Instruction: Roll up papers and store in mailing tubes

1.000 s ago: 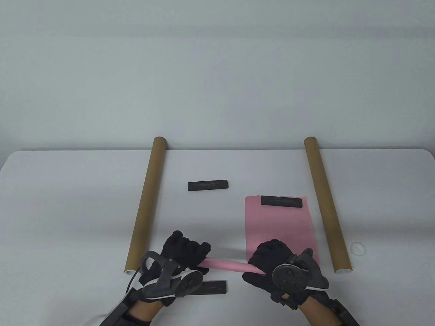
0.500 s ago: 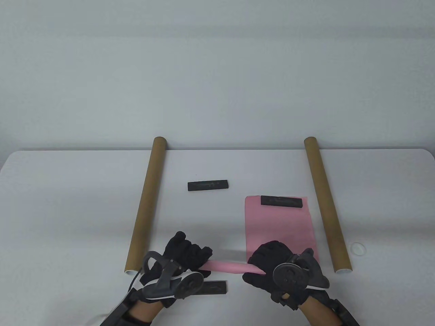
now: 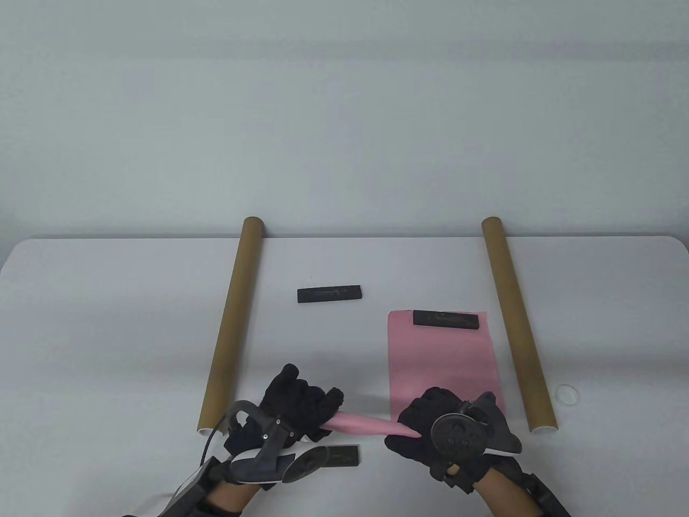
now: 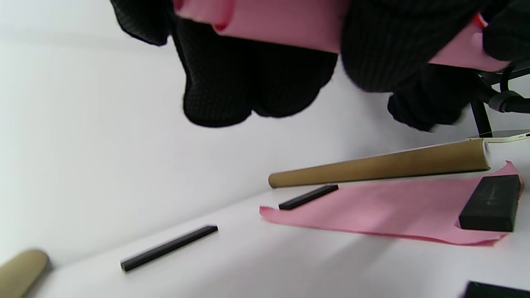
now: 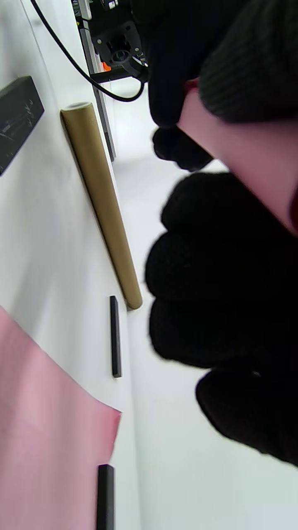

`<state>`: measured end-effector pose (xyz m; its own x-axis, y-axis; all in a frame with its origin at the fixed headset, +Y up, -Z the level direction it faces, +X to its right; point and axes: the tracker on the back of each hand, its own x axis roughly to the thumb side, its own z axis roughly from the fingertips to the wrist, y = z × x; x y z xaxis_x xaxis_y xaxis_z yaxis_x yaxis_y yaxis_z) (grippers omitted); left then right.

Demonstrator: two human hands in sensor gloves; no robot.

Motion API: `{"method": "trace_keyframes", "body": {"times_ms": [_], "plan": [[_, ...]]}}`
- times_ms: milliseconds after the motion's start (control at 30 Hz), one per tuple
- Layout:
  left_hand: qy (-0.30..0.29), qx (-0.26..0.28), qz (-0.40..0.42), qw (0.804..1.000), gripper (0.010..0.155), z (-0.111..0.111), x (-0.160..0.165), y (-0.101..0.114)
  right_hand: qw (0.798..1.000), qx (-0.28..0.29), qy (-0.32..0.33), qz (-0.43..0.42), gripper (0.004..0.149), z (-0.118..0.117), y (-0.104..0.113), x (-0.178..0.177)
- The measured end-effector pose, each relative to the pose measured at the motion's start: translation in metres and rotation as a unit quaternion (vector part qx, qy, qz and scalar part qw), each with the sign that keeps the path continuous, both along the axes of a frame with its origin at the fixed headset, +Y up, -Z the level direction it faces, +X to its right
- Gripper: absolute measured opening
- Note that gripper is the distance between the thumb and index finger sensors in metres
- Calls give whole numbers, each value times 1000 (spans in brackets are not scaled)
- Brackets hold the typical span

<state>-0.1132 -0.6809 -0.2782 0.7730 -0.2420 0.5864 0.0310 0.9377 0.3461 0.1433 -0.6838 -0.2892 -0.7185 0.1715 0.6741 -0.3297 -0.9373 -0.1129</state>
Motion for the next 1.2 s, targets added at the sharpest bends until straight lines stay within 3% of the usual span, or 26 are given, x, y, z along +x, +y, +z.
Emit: {"method": "trace_keyframes", "body": {"times_ms": [67,167,300,433,600,667,733,800,967,1067,1200], "plan": [[4,-35,8,999,56,-4,-2,-4,999,34,-6,23,61,3,2,-2],[12,-66,9,998,61,-8,-4,-7,998,53,-14,38,55,5,2,-5],[16,-20,-1,1000,74,-3,-2,-6,999,33,-13,38,49,2,0,-3],[10,1,-9,1000,60,0,2,-3,999,28,-13,36,47,1,0,-3],[13,-48,12,999,54,-5,0,-5,994,103,-22,25,46,9,5,-4],[10,-55,19,998,53,-5,-1,-5,994,106,-21,17,50,11,6,-5],[8,-68,27,997,53,-7,-2,-6,995,97,-25,21,58,10,5,-5],[12,-73,26,997,54,-7,-2,-8,996,87,-25,28,55,8,3,-4],[30,-12,-25,999,67,-1,4,-7,998,48,-18,32,46,3,2,-2],[27,42,-28,998,59,5,6,1,1000,9,-9,18,46,0,-1,-1],[32,15,-23,999,49,1,3,1,1000,-8,-9,12,48,-3,-3,-1]]}}
